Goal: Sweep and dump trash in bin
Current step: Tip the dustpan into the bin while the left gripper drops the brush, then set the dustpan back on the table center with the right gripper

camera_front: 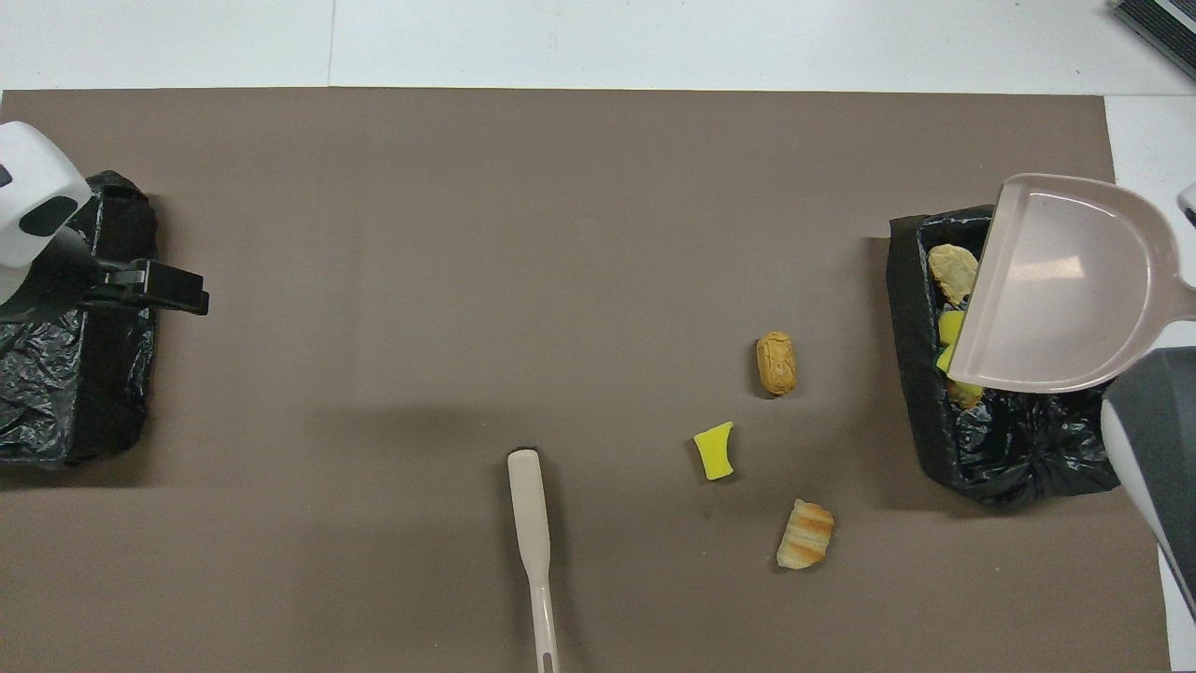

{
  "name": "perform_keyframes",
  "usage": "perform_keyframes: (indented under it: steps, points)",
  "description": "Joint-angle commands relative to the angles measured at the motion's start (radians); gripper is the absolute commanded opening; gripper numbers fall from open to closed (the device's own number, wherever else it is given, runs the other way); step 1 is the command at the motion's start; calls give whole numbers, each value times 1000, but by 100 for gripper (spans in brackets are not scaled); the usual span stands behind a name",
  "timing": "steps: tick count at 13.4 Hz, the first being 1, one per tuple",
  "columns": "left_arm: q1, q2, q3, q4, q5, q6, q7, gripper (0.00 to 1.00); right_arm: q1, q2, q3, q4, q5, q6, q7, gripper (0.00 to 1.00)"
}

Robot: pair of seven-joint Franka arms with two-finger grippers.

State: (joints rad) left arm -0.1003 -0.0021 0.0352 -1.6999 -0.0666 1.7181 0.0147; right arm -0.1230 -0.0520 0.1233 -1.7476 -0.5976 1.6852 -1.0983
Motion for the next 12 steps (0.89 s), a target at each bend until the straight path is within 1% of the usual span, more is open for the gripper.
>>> perform_keyframes:
  steps: [1,4,6,7,9,12]
  points:
    - [7,-58,-14,-33,24,-34,-21,100,-4,17,31,39,109,-38,145,0]
    - [5,-70,-14,-55,24,-34,-30,100,-4,30,74,42,226,-33,389,0]
    - [7,-70,-12,-53,24,-37,-30,100,-4,56,119,89,336,-24,661,0]
    - [7,-67,-12,-47,24,-35,-32,100,9,81,140,124,366,-24,757,0]
    - [8,-68,-12,-47,24,-37,-24,100,92,163,142,221,372,-21,974,0]
    - [8,-64,-12,-44,22,-23,-29,100,231,350,141,432,369,-7,1265,0]
